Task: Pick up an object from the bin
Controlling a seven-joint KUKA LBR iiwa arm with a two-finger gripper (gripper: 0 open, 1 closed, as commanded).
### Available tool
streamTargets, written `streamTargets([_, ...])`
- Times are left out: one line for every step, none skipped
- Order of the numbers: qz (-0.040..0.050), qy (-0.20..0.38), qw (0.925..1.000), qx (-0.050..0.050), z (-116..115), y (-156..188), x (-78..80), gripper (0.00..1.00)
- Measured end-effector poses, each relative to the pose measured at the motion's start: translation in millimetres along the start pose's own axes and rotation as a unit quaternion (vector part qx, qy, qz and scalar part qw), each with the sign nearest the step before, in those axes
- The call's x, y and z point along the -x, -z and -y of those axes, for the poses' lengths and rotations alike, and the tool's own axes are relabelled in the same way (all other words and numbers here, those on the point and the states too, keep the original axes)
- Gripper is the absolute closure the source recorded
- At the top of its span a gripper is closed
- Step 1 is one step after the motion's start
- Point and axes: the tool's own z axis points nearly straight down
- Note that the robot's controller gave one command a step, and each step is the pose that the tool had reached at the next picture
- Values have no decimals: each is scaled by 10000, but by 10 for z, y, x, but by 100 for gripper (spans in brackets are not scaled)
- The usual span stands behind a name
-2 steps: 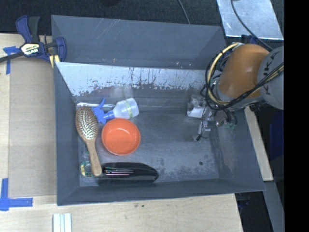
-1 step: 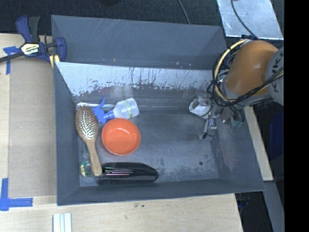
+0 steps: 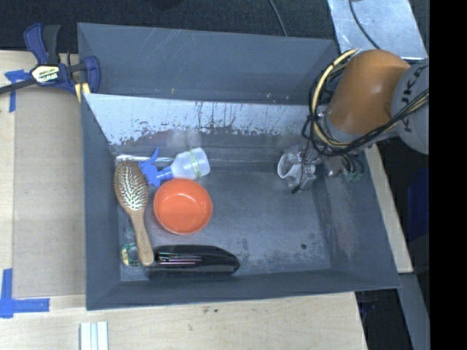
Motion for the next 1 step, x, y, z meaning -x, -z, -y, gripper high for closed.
streamTargets([0,-7,10000,-1,4,2,-1,100])
